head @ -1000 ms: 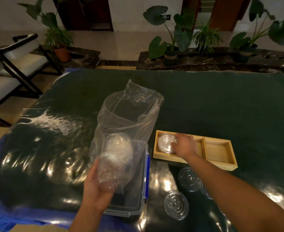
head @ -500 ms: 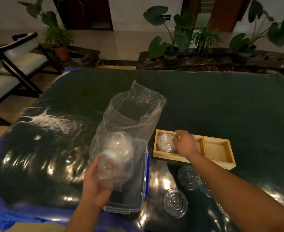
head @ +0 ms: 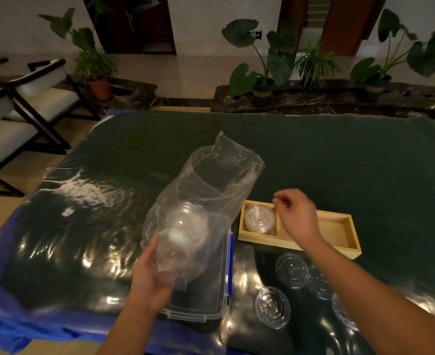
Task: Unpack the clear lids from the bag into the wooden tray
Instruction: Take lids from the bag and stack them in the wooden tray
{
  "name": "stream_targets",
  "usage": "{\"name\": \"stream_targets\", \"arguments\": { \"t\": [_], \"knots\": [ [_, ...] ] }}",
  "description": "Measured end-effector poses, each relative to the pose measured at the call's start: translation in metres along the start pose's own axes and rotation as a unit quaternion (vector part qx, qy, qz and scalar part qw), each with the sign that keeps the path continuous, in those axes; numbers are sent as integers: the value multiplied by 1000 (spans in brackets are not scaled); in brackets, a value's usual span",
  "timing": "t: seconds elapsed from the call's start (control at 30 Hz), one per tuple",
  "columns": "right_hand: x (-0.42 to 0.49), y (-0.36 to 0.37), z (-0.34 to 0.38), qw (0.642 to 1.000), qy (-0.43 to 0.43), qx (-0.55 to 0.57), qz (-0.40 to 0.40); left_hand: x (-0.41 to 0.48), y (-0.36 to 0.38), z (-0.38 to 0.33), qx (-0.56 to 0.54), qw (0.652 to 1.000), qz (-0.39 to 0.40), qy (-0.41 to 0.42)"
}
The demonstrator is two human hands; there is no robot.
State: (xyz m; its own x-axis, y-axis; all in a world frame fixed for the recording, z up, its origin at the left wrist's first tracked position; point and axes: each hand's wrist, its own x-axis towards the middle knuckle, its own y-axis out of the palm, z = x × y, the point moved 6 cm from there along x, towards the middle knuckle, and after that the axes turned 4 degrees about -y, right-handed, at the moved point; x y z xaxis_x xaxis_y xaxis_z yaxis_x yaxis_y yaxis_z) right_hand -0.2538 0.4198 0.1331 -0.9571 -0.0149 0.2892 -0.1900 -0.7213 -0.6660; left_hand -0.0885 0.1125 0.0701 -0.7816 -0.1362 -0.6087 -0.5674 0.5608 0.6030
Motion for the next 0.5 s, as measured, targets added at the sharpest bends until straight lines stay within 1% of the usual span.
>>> {"name": "stream_targets", "arguments": {
  "t": [0.07, 0.1, 0.13, 0.17, 0.2, 0.23, 0.27, 0.3, 0.33, 0.37, 0.43, 0.5],
  "knots": [
    [0, -42, 36, 993, -53, 58, -86, -3, 3, -3, 6, 1000, 8, 6],
    [-2, -60, 57, 987, -91, 77, -110, -5, 5, -5, 9, 1000, 13, 9],
    [-4, -75, 78, 980, -133, 89, -117, -7, 7, -6, 13, 1000, 25, 11],
    [-5, -84, 99, 976, -171, 93, -103, -7, 8, -7, 20, 999, 42, 14],
    [-5, -87, 119, 974, -196, 92, -63, -8, 10, -7, 29, 998, 56, 18],
    [-3, -85, 137, 976, -203, 82, 2, -8, 12, -8, 39, 997, 64, 27],
    [-2, -79, 151, 976, -194, 51, 82, -9, 14, -10, 52, 995, 70, 37],
    [-3, -71, 161, 969, -179, 1, 168, -11, 18, -11, 66, 994, 78, 49],
    [-6, -63, 168, 953, -168, -59, 245, -14, 21, -11, 80, 991, 88, 58],
    [-10, -56, 172, 932, -163, -115, 302, -17, 25, -10, 93, 989, 96, 67],
    [-21, -43, 179, 896, -158, -190, 369, -23, 29, -9, 111, 984, 110, 79],
    [-32, -28, 183, 875, -150, -225, 401, -29, 32, -9, 117, 981, 124, 91]
  ]
}}
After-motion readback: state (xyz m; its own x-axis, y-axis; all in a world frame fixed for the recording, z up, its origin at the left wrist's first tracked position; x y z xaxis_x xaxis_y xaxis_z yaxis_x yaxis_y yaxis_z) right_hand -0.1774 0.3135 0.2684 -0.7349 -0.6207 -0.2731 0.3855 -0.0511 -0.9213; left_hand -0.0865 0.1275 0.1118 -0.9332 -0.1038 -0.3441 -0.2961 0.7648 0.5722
